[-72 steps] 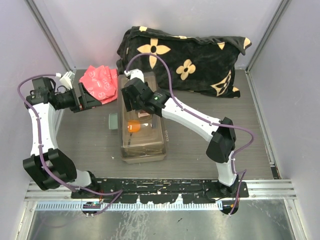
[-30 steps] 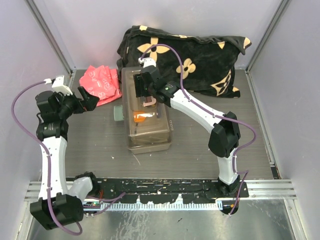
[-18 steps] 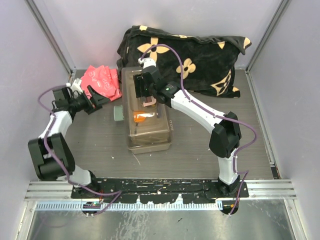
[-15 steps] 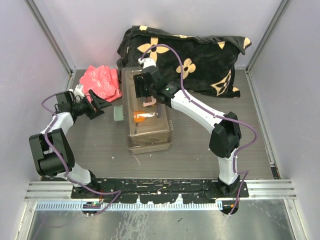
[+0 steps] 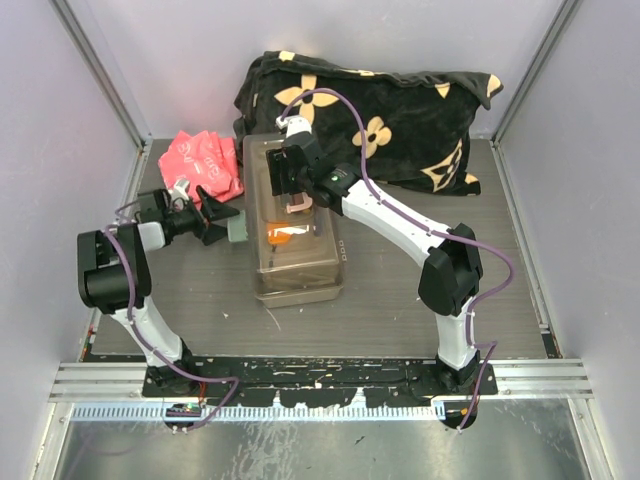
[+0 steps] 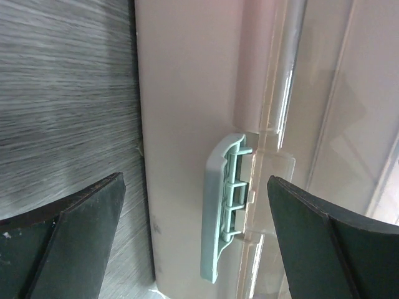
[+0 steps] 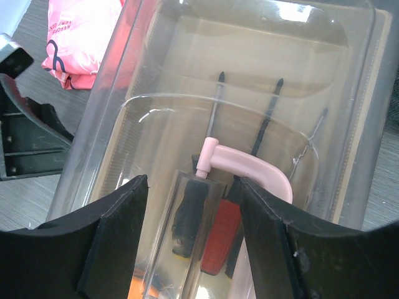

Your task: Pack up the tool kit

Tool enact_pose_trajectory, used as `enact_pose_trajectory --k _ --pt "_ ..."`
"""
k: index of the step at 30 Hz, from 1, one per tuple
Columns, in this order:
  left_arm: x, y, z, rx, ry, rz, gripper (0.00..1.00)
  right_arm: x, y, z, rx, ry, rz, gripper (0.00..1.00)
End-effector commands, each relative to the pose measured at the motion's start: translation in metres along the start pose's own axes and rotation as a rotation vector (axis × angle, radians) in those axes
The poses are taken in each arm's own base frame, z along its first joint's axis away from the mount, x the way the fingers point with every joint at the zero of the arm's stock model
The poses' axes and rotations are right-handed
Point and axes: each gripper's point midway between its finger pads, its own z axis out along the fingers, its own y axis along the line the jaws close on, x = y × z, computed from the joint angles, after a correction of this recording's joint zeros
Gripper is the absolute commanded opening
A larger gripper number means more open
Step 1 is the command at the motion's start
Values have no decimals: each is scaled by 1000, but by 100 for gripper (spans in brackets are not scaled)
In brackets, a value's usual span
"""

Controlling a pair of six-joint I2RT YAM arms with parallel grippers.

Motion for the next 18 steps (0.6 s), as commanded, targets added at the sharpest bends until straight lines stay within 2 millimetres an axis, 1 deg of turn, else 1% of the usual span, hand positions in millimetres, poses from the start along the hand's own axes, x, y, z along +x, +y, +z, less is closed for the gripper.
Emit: enact_pose_trajectory --k 1,3,5,9,18 --pt "5 -25 12 118 52 63 98 95 -87 26 250 290 -89 66" --pt "13 -35 16 156 82 77 98 95 -88 26 253 290 -91 66" --pt "18 -43 16 191 97 87 98 96 -89 27 255 293 -93 66" --pt "23 -57 10 259 116 78 98 97 -88 27 254 294 -96 66" --pt "32 -79 -1 400 150 51 98 99 -92 23 266 299 -106 66"
